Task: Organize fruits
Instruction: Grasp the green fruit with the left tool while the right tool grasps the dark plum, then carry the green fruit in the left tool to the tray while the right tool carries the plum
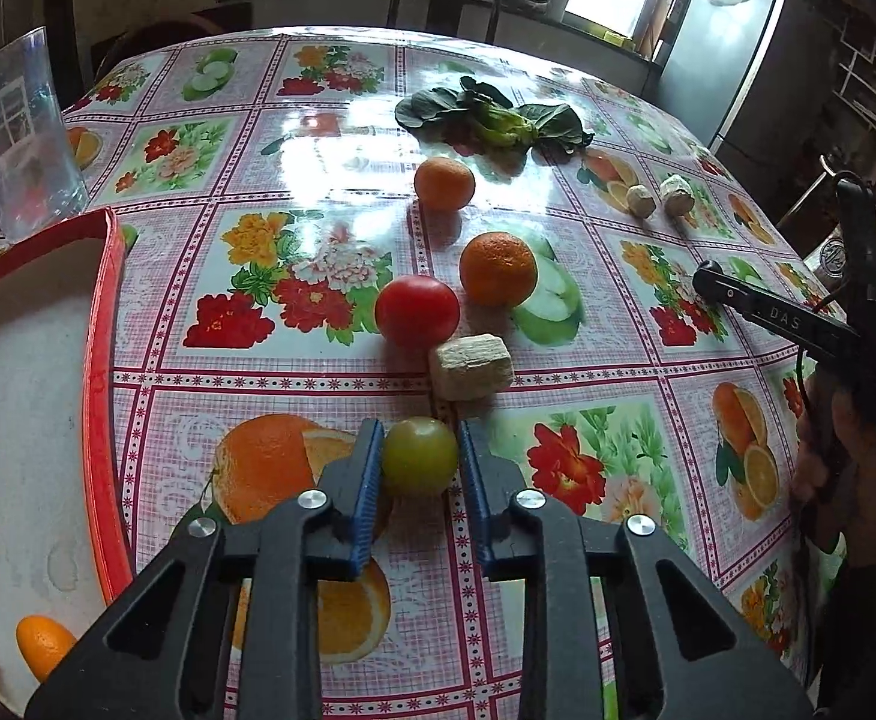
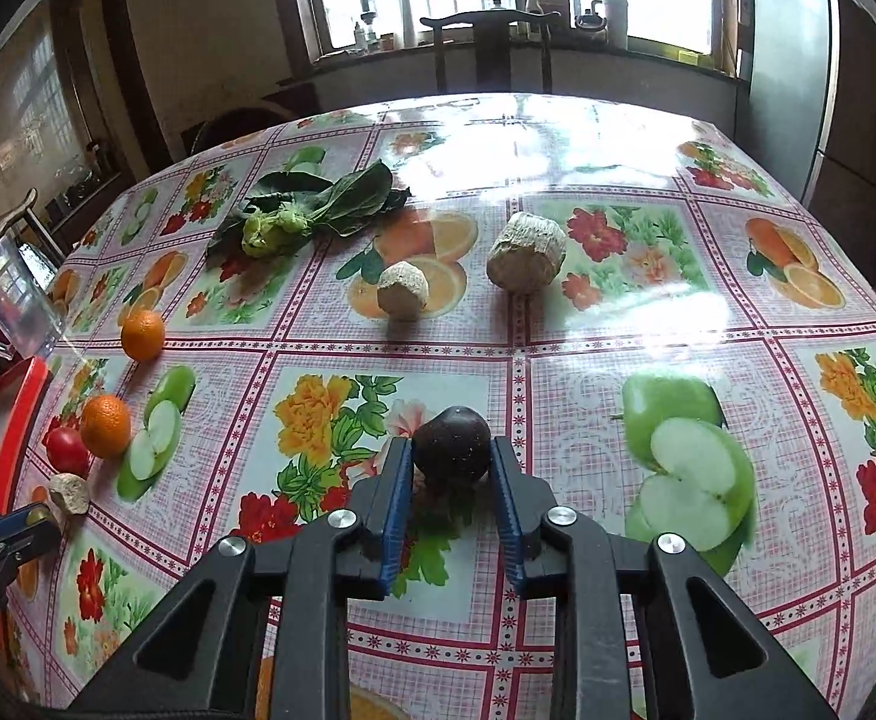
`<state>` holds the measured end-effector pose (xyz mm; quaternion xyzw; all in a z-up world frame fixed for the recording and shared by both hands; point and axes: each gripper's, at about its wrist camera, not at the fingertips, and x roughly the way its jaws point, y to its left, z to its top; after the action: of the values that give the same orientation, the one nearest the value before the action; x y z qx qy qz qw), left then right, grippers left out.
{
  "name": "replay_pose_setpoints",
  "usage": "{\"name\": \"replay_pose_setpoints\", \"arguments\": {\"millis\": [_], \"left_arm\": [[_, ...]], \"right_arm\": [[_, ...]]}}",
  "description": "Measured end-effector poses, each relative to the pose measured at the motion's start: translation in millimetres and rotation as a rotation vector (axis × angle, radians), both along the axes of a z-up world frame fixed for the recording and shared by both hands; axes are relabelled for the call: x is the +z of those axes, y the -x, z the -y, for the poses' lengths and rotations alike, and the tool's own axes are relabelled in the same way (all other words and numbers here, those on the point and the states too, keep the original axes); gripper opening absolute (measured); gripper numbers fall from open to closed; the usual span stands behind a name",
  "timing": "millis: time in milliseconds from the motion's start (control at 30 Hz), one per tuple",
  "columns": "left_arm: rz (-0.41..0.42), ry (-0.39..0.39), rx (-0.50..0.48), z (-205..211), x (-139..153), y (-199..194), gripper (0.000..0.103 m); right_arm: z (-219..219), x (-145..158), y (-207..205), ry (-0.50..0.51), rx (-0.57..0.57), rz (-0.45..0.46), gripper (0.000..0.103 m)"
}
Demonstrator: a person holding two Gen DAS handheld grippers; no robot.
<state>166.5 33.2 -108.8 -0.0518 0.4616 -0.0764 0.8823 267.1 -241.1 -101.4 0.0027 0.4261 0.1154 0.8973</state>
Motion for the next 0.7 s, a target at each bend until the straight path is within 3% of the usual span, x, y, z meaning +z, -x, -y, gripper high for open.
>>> {"name": "replay_pose_setpoints", "arguments": {"millis": [400,700], "left_arm": [[0.020,0.046,0.002,-9.2,9.9,28.8,0.021],[0.066,0.062,0.027,-26.1,28.3,59.7,0.021]], "right_arm": [[-35.8,25.8,89.4,-0.166,0.151,-0.013,0.025],[-71.5,41.7,137.0,-0.179,0.240,0.001,0.025]]}}
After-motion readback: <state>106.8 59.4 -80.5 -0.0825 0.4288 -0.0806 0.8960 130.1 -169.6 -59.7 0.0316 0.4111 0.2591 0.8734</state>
